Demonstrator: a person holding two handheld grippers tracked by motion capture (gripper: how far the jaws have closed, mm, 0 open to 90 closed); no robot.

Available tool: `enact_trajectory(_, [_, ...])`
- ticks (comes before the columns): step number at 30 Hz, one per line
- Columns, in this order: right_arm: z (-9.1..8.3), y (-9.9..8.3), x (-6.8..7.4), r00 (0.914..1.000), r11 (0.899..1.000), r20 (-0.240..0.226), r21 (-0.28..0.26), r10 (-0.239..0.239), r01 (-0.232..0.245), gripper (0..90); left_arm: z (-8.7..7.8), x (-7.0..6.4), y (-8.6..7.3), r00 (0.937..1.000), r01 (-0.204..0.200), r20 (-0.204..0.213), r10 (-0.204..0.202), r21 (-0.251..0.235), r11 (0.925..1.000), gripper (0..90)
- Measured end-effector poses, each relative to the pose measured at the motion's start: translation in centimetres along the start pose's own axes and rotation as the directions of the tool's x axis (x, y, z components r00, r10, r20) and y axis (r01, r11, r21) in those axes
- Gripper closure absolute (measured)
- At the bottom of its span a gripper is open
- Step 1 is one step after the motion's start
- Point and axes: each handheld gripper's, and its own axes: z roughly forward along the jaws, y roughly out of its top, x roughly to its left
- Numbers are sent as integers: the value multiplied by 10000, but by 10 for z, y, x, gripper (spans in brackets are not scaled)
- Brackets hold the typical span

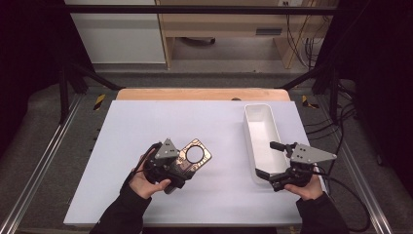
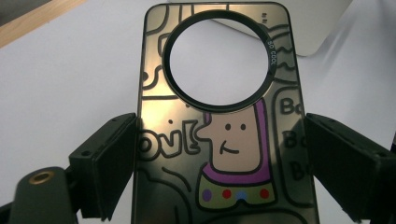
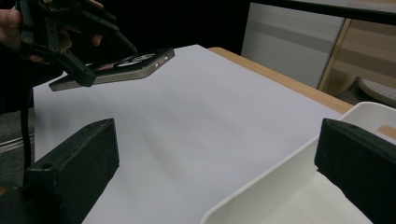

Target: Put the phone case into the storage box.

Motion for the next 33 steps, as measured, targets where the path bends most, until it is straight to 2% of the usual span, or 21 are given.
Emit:
enact_trajectory(14, [15,5,9,9986,9993,-464,261,-246,258,8,2,-9,14,9973,-649,340,647,37,9979,116])
enact_trajectory(19, [21,7,13,9965,9984,-726,354,-412,439,9,3,-12,18,9935,-1015,541,1006,143,9947,116])
enact_trajectory(33, [37,11,26,9879,9945,-1369,655,-725,821,10,5,-18,20,9817,-1578,1112,1549,176,9873,116])
